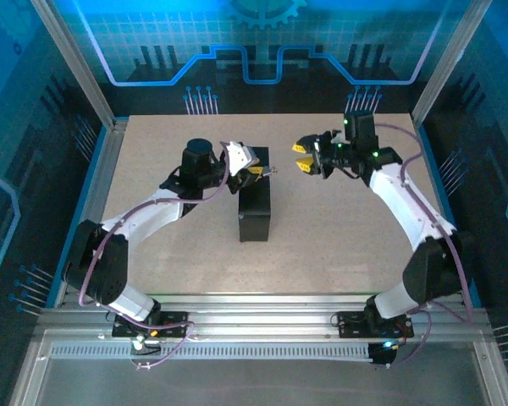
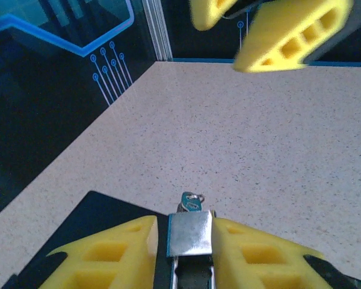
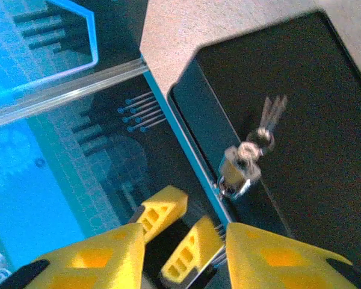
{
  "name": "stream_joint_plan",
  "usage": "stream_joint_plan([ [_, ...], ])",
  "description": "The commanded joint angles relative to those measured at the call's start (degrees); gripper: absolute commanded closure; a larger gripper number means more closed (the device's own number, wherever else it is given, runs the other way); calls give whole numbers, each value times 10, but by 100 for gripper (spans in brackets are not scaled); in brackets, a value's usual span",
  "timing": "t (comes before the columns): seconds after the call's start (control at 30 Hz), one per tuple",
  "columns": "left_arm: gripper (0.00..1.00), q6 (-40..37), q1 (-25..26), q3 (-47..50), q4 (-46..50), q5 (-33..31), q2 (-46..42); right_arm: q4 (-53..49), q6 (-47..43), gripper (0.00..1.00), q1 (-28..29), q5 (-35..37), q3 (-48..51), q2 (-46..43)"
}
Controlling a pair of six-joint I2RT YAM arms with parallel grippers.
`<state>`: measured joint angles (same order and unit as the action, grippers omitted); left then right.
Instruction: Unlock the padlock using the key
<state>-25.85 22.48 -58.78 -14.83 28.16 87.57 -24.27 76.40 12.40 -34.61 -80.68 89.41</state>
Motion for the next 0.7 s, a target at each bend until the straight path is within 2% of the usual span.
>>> stream_joint_plan([
  [0.0,67,54,-17,-29,79,25,-23,-71,-363,56,-11,-134,-109,80],
  [0.07,63,96,-28,-46,117,28,-26,-145,-533,42,-6,-168,-159,111],
  [0.17,57,146,-42,-70,171,25,-33,-159,-730,37,-4,-209,-154,124],
  [0.27,55,186,-55,-95,229,19,-33,-123,-856,28,-6,-241,-131,128],
  [0.33,54,208,-59,-108,266,13,-31,-128,-914,28,-5,-256,-151,147],
  [0.43,52,228,-65,-109,297,0,-29,-238,-1027,27,2,-274,-244,202],
  [0.53,50,254,-75,-109,321,-19,-31,-390,-1205,25,24,-245,-305,247],
  [0.6,49,280,-88,-105,321,-8,-35,-388,-1260,24,32,-206,-289,251],
  [0.67,48,295,-93,-91,304,-1,-42,-362,-1307,24,32,-197,-265,250],
])
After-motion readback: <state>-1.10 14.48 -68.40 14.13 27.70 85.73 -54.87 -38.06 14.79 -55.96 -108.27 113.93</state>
